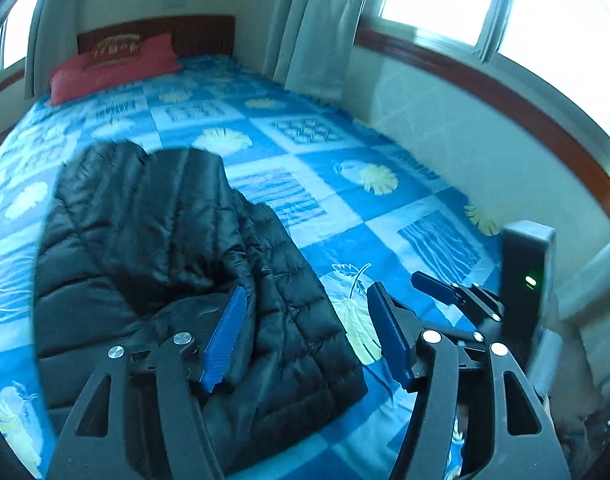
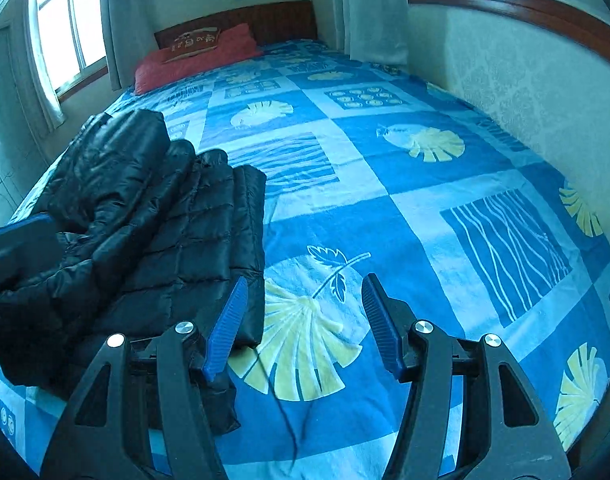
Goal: Fold large clothes
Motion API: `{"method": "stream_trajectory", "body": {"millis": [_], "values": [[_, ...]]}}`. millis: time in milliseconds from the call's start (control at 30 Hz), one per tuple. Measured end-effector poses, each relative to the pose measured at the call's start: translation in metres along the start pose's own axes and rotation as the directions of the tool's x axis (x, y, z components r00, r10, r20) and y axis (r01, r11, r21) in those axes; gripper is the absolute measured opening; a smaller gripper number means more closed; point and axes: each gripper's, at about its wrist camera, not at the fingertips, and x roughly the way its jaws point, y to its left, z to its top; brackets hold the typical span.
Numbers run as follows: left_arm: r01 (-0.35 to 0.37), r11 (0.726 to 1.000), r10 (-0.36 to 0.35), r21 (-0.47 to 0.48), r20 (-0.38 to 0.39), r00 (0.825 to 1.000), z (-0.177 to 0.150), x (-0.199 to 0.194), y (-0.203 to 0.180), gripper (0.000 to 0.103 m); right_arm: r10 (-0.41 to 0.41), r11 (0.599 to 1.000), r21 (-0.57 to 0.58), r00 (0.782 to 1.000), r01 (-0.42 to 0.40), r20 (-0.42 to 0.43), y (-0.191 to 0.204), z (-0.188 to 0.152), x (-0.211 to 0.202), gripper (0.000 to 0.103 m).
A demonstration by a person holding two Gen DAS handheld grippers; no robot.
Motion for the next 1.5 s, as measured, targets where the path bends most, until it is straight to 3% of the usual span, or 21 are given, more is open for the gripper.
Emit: {"method": "stream_trajectory", "body": {"millis": [167,400,600,733,767,800,900,1000,1133,1300,1500], "values": [[-0.07,0.997,0.073,-0.037,0.082,0.994,-0.008,-0.049,0.033,0.063,0.042,0.999,-0.036,0.998,-0.041,0.039,0.027,0.015,-0.011,0.065],[-0.218,0.963,0.231,-0.157,0.066,0.971,-0.037,-0.06,0.106,0.063,0.163,0.984,-0.077,0.985,-0.159,0.051,0.079,0.04,-0.012,0.079],[-0.209,0.944,0.214,-0.257,-0.009,0.977,-0.066,-0.036,0.143,0.063,0.202,0.975,-0.075,0.977,-0.207,-0.07,0.112,0.043,0.022,0.086],[-0.178,0.944,0.183,-0.278,-0.008,0.983,-0.078,-0.028,0.15,0.063,0.233,0.971,-0.009,0.959,-0.237,-0.162,0.111,0.032,0.045,0.086],[-0.173,0.946,0.178,-0.274,-0.005,0.984,-0.078,-0.026,0.149,0.064,0.253,0.967,0.011,0.952,-0.255,-0.17,0.109,0.03,0.047,0.082],[-0.168,0.948,0.174,-0.269,-0.002,0.985,-0.079,-0.026,0.148,0.066,0.288,0.957,0.031,0.941,-0.287,-0.179,0.107,0.028,0.05,0.062],[-0.17,0.954,0.175,-0.245,-0.002,0.985,-0.078,-0.024,0.144,0.067,0.291,0.956,0.006,0.942,-0.294,-0.168,0.109,0.028,0.044,0.032],[-0.134,0.961,0.149,-0.244,0.042,0.988,-0.071,-0.034,0.141,0.067,0.249,0.967,-0.032,0.965,-0.253,-0.086,0.101,0.035,0.028,0.022],[-0.132,0.97,0.15,-0.206,0.074,0.986,-0.061,-0.038,0.134,0.067,0.175,0.984,-0.033,0.982,-0.177,-0.07,0.072,0.039,0.035,0.021],[-0.142,0.973,0.142,-0.181,-0.016,0.99,-0.064,0.004,0.131,0.067,0.172,0.985,-0.009,0.976,-0.175,-0.133,0.046,0.02,0.073,0.025],[-0.148,0.972,0.14,-0.185,-0.053,0.989,-0.069,0.025,0.138,0.067,0.198,0.98,0.027,0.97,-0.196,-0.142,0.041,0.013,0.091,0.03]]}}
